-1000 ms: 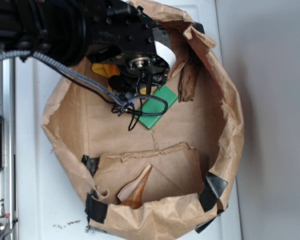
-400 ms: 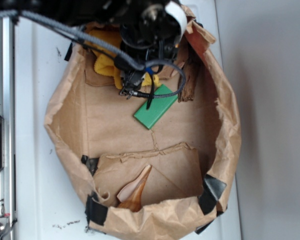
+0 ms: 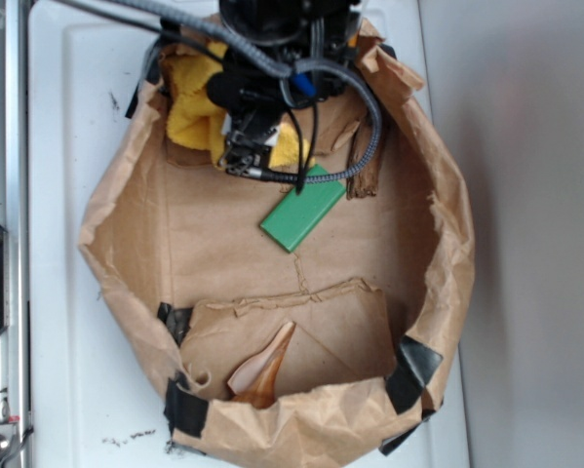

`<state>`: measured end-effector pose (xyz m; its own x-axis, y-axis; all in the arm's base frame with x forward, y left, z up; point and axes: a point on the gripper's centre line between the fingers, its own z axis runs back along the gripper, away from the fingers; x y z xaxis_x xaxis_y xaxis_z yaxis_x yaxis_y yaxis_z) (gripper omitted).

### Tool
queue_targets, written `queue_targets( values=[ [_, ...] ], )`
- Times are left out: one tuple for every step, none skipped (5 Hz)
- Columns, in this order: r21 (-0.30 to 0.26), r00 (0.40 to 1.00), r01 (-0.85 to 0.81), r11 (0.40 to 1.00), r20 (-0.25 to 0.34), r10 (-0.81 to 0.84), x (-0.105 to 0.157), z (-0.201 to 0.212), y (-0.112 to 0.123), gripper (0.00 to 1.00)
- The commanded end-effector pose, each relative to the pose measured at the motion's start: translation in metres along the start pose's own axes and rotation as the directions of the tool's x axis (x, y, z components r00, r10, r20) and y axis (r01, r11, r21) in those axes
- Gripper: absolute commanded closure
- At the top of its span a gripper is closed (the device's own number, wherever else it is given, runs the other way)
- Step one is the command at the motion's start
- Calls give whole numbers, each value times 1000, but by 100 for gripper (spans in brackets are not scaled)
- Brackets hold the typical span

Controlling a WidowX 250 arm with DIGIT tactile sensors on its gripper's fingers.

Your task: Grab the yellow cloth.

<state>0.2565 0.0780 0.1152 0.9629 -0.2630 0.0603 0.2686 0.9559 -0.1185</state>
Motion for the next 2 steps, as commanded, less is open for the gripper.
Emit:
queue_targets(
  values=[
    [41,998,34,999,56,-37,8,38,-33,100],
    [146,996,63,987,46,-70,10,25,-47,100]
  ],
)
